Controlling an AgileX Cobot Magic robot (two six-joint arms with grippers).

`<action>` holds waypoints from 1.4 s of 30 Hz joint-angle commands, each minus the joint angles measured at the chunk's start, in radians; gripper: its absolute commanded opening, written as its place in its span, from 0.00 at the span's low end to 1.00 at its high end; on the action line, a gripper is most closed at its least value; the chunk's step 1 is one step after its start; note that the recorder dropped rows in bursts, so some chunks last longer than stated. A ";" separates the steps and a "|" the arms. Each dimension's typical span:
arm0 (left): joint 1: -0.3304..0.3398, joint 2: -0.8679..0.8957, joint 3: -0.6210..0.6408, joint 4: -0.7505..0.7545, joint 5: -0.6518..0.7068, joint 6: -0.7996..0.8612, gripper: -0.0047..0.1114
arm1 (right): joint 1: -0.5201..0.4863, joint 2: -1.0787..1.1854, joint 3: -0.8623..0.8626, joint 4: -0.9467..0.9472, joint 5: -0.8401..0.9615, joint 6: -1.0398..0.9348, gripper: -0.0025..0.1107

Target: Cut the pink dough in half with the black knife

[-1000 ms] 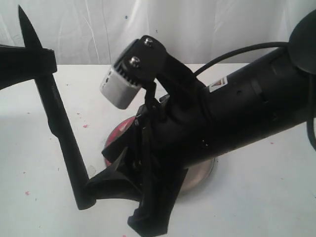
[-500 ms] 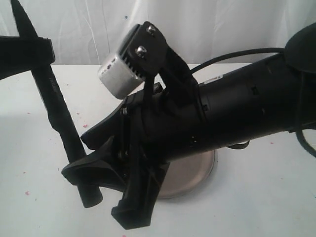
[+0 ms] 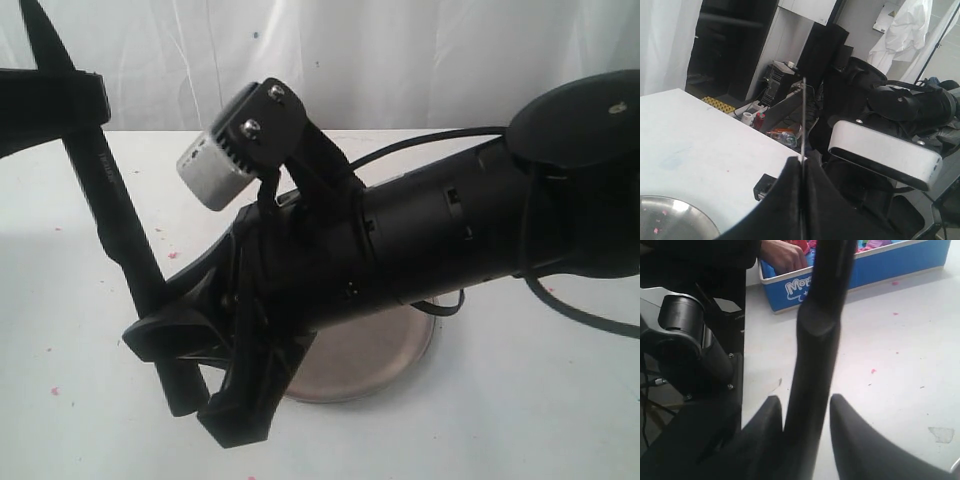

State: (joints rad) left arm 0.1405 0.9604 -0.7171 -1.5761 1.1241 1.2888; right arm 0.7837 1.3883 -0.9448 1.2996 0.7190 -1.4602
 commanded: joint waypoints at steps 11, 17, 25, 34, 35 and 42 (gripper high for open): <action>0.002 -0.004 -0.005 -0.038 0.022 0.014 0.04 | -0.006 -0.010 0.005 0.012 -0.057 0.033 0.02; 0.002 -0.004 -0.005 -0.038 -0.002 0.004 0.04 | -0.006 -0.053 0.005 -0.011 -0.147 0.084 0.02; 0.002 -0.004 -0.005 -0.041 -0.011 -0.012 0.41 | -0.006 -0.100 0.005 -0.017 -0.142 0.108 0.02; 0.002 -0.006 -0.005 -0.084 0.004 -0.012 0.57 | -0.008 -0.131 0.005 -0.052 -0.275 0.204 0.02; 0.002 -0.008 -0.005 -0.082 0.004 -0.012 0.57 | -0.008 -0.141 0.005 -0.083 -0.303 0.236 0.02; 0.002 -0.030 -0.005 -0.020 -0.056 -0.033 0.57 | -0.008 -0.208 0.005 -0.581 -0.358 0.695 0.02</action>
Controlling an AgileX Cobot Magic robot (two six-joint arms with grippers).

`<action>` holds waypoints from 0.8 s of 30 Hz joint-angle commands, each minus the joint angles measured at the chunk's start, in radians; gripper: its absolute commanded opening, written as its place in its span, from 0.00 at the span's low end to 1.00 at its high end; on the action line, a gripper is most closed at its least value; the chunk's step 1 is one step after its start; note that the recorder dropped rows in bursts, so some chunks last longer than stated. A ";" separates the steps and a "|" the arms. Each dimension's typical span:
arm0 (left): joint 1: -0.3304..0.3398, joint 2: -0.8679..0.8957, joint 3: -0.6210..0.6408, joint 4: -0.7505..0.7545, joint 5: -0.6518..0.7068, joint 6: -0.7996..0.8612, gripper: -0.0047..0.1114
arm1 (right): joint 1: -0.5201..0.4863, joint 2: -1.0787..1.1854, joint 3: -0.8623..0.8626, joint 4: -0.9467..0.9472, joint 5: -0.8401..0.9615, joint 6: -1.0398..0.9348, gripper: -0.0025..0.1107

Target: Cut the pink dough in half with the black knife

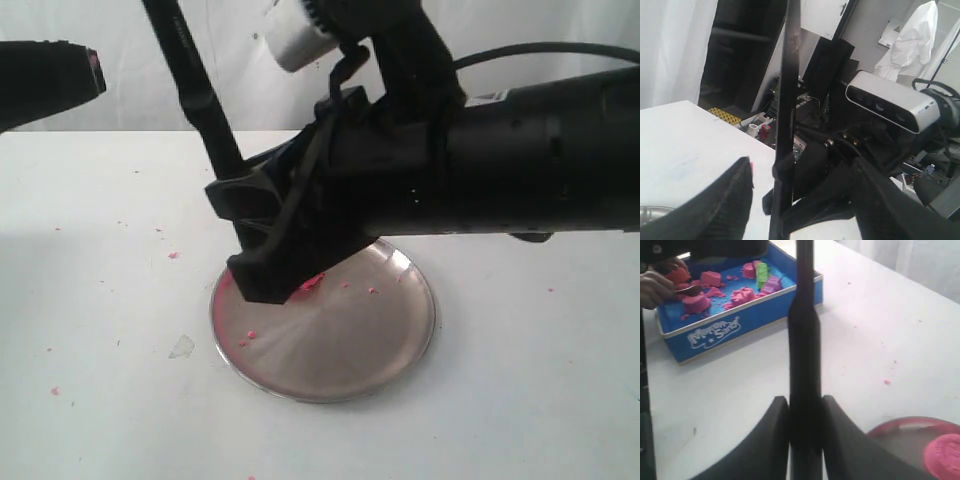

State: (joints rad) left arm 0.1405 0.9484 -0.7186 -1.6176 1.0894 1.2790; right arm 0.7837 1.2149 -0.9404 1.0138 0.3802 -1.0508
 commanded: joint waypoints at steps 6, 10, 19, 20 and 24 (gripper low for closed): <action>0.002 -0.053 -0.004 0.219 -0.183 -0.147 0.51 | -0.008 -0.048 0.000 -0.707 0.057 0.700 0.02; 0.002 -0.065 -0.004 0.376 -0.346 -0.333 0.48 | -0.008 -0.048 0.000 -0.757 0.075 0.745 0.02; 0.002 -0.065 -0.027 0.312 -0.614 -0.494 0.44 | -0.008 -0.049 0.000 -0.757 0.066 0.745 0.02; 0.002 -0.067 -0.042 0.291 -0.618 -0.487 0.44 | -0.008 -0.049 0.000 -0.753 0.066 0.745 0.02; 0.002 -0.107 -0.131 0.174 -0.646 -0.358 0.44 | -0.008 -0.049 0.000 -0.753 0.066 0.745 0.02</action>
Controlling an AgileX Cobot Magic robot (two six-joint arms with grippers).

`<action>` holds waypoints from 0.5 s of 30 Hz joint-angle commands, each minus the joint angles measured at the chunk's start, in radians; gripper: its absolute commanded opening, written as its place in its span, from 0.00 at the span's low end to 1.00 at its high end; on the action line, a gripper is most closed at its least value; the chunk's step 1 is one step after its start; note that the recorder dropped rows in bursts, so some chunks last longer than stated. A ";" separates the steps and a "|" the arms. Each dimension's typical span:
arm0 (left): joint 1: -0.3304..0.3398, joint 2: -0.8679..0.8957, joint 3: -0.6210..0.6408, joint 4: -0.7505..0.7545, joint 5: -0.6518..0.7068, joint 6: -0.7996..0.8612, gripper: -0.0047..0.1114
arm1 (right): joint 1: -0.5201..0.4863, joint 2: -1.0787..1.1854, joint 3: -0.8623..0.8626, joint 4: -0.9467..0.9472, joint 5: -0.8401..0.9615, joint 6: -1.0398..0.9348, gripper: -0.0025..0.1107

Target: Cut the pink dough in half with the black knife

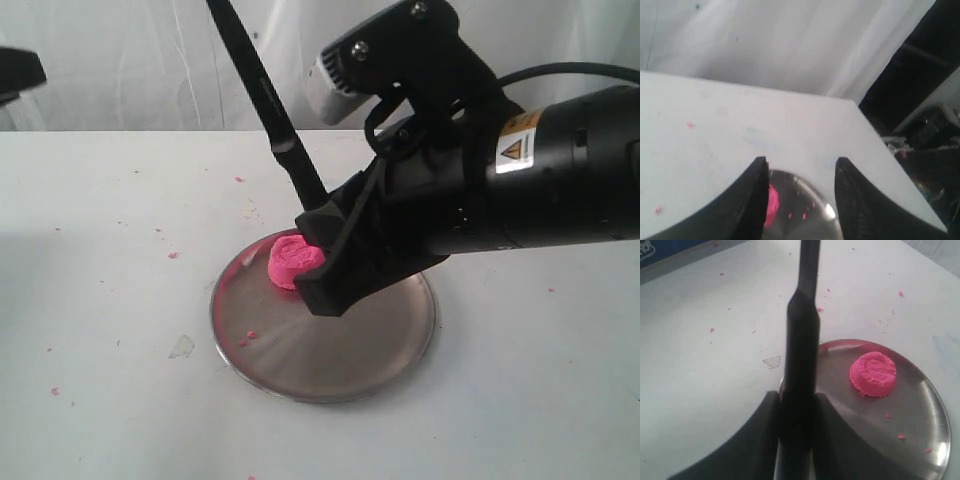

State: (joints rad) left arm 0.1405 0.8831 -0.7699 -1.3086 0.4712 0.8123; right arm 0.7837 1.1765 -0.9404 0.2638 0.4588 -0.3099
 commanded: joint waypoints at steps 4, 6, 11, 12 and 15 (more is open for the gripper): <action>0.002 -0.093 -0.213 -0.173 -0.006 0.341 0.44 | -0.008 -0.010 0.000 -0.003 -0.012 0.004 0.02; 0.000 -0.106 -0.285 -0.173 0.063 0.480 0.44 | -0.008 -0.010 0.000 -0.003 -0.012 0.004 0.02; -0.057 -0.112 -0.376 -0.117 0.358 0.602 0.44 | -0.008 -0.010 0.000 -0.003 -0.021 0.004 0.02; -0.072 -0.112 -0.376 -0.089 0.434 0.602 0.44 | -0.008 -0.010 0.000 -0.003 -0.024 0.004 0.02; -0.100 -0.112 -0.376 0.097 0.559 0.455 0.43 | -0.008 -0.010 0.000 0.003 -0.023 0.004 0.02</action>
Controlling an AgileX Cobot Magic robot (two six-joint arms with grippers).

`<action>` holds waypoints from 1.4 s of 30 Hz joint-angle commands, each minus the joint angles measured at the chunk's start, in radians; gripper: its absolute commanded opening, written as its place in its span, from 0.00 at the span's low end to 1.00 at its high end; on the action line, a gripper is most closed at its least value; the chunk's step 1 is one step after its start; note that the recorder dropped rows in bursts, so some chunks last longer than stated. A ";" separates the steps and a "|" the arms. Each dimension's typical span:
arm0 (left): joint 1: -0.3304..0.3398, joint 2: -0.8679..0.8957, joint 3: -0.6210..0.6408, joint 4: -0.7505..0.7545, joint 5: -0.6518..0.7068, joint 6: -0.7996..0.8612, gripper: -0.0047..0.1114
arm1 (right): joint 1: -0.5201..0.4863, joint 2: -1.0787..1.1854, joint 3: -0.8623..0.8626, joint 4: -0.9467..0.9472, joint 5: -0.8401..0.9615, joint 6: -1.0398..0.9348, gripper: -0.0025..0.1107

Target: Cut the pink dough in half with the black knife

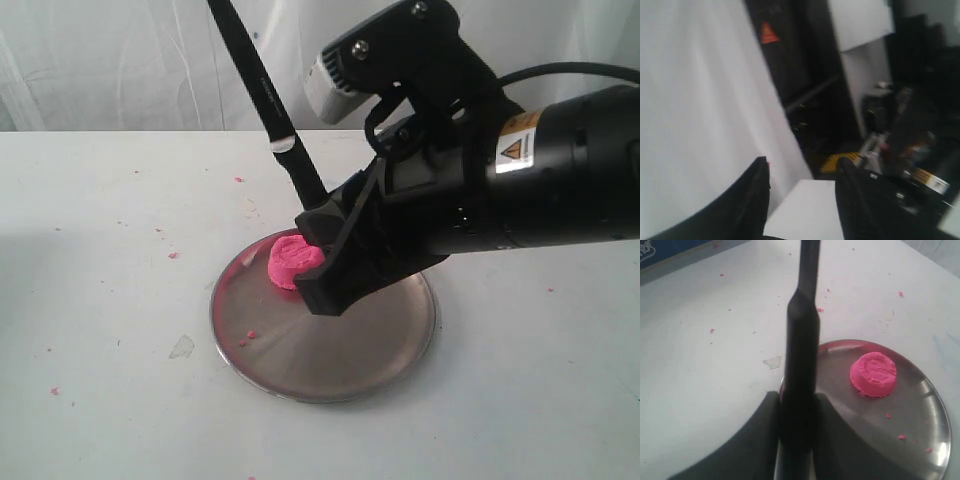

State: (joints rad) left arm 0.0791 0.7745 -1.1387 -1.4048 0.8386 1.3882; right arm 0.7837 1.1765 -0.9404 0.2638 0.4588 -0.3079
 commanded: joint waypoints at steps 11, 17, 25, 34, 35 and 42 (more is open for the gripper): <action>-0.044 -0.007 0.086 0.930 -0.165 -1.232 0.39 | -0.008 -0.010 0.000 0.038 -0.045 0.002 0.02; -0.046 -0.005 0.101 0.834 -0.381 -1.200 0.39 | -0.008 -0.010 -0.001 0.052 -0.018 0.002 0.02; -0.063 -0.001 0.159 0.621 -0.230 -0.957 0.37 | -0.008 0.001 -0.005 -0.028 0.160 0.031 0.02; -0.095 -0.058 0.514 0.487 -0.494 -0.899 0.34 | -0.008 0.011 -0.005 -0.111 0.219 0.085 0.02; -0.095 -0.070 0.550 0.461 -0.514 -0.875 0.34 | -0.008 0.012 -0.005 -0.116 0.221 0.088 0.02; -0.148 -0.177 0.709 0.111 -0.526 -0.441 0.34 | -0.008 0.061 -0.005 -0.172 0.299 0.116 0.02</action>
State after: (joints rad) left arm -0.0412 0.6380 -0.4580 -1.1107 0.3097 0.7542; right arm 0.7837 1.2172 -0.9425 0.1241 0.7354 -0.2124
